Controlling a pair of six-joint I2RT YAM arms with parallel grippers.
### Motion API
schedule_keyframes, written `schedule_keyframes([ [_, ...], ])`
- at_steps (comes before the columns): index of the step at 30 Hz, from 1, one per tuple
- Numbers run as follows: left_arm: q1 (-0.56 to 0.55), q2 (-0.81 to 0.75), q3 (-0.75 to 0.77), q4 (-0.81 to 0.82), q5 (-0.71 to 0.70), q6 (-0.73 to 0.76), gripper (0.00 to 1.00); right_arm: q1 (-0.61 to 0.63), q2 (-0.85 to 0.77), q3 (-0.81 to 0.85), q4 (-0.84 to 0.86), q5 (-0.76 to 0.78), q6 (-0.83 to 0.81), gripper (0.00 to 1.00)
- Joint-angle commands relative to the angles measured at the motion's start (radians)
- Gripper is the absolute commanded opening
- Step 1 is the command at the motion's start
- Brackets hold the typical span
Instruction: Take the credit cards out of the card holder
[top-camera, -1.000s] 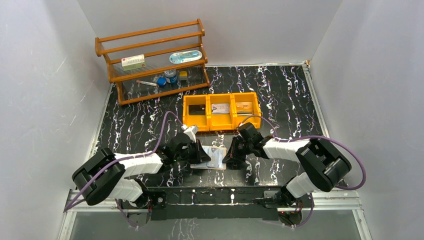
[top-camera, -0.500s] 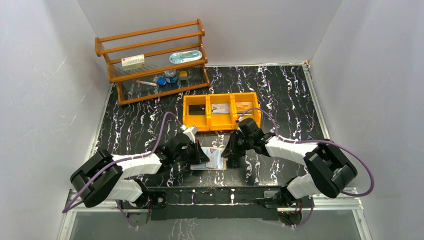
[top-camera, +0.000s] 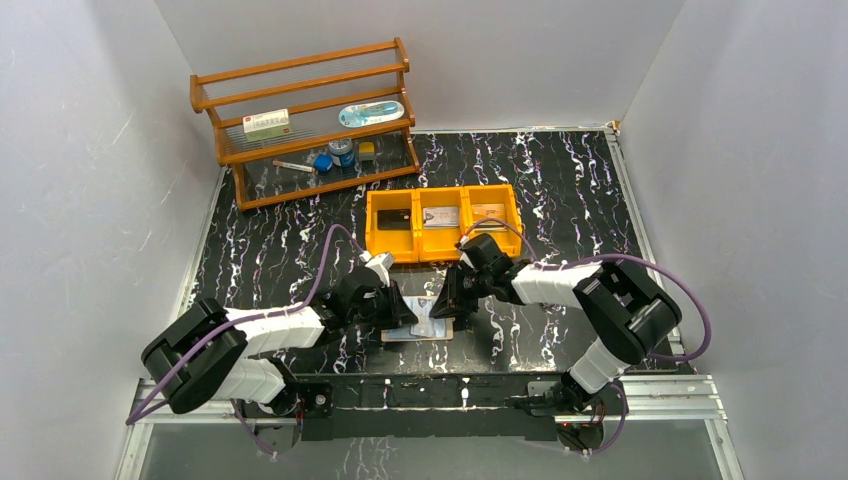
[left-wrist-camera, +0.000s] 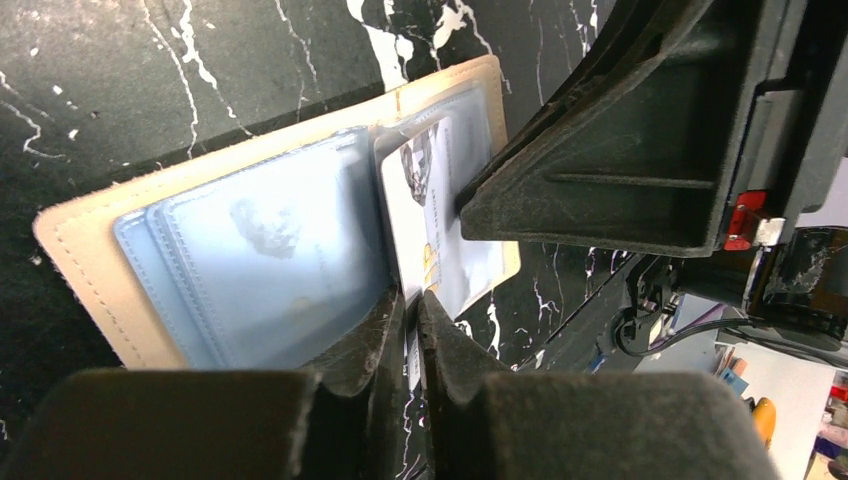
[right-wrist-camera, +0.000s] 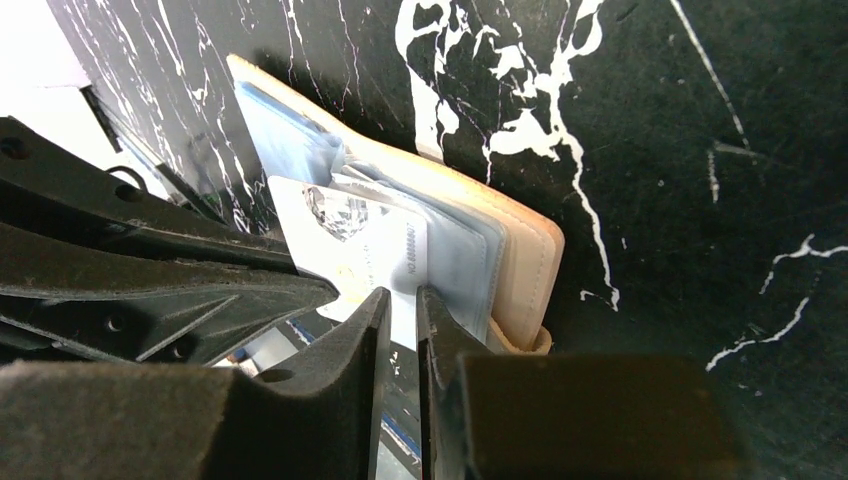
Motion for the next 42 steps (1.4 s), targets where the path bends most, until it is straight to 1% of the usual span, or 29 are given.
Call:
schedule_keyframes([
  [1, 0.0, -0.026, 0.009, -0.031, 0.004, 0.009, 0.1, 0.005, 0.002, -0.027, -0.112, 0.2, -0.01, 0.24],
  [5, -0.001, -0.009, 0.003, 0.038, 0.044, 0.002, 0.16, 0.005, 0.006, -0.065, -0.085, 0.178, 0.002, 0.24],
  [11, -0.001, 0.053, 0.013, 0.169, 0.131, -0.033, 0.16, 0.004, 0.015, -0.089, -0.044, 0.157, 0.025, 0.24],
  [13, -0.001, 0.077, 0.026, 0.128, 0.114, -0.033, 0.1, 0.005, 0.01, -0.093, -0.04, 0.156, 0.029, 0.24],
  [16, -0.001, 0.063, 0.048, -0.002, 0.033, -0.027, 0.0, 0.005, -0.001, -0.092, -0.056, 0.175, 0.029, 0.23],
  [21, 0.0, -0.031, 0.051, -0.167, -0.079, -0.017, 0.0, 0.004, -0.024, -0.086, -0.103, 0.23, 0.018, 0.21],
  [28, -0.001, -0.101, 0.074, -0.283, -0.123, 0.022, 0.0, 0.004, -0.022, -0.068, -0.13, 0.247, 0.002, 0.19],
  [32, -0.001, -0.12, 0.081, -0.313, -0.137, 0.033, 0.0, 0.004, -0.02, -0.058, -0.137, 0.245, -0.004, 0.18],
  [36, -0.001, -0.116, 0.073, -0.257, -0.1, 0.035, 0.01, 0.003, -0.03, -0.042, -0.128, 0.204, -0.017, 0.18],
  [38, 0.0, -0.105, 0.075, -0.237, -0.086, 0.029, 0.01, 0.003, -0.052, -0.023, -0.125, 0.171, -0.03, 0.2],
  [42, -0.001, -0.089, 0.087, -0.241, -0.078, 0.025, 0.01, 0.004, -0.101, 0.036, -0.087, 0.048, -0.078, 0.24],
])
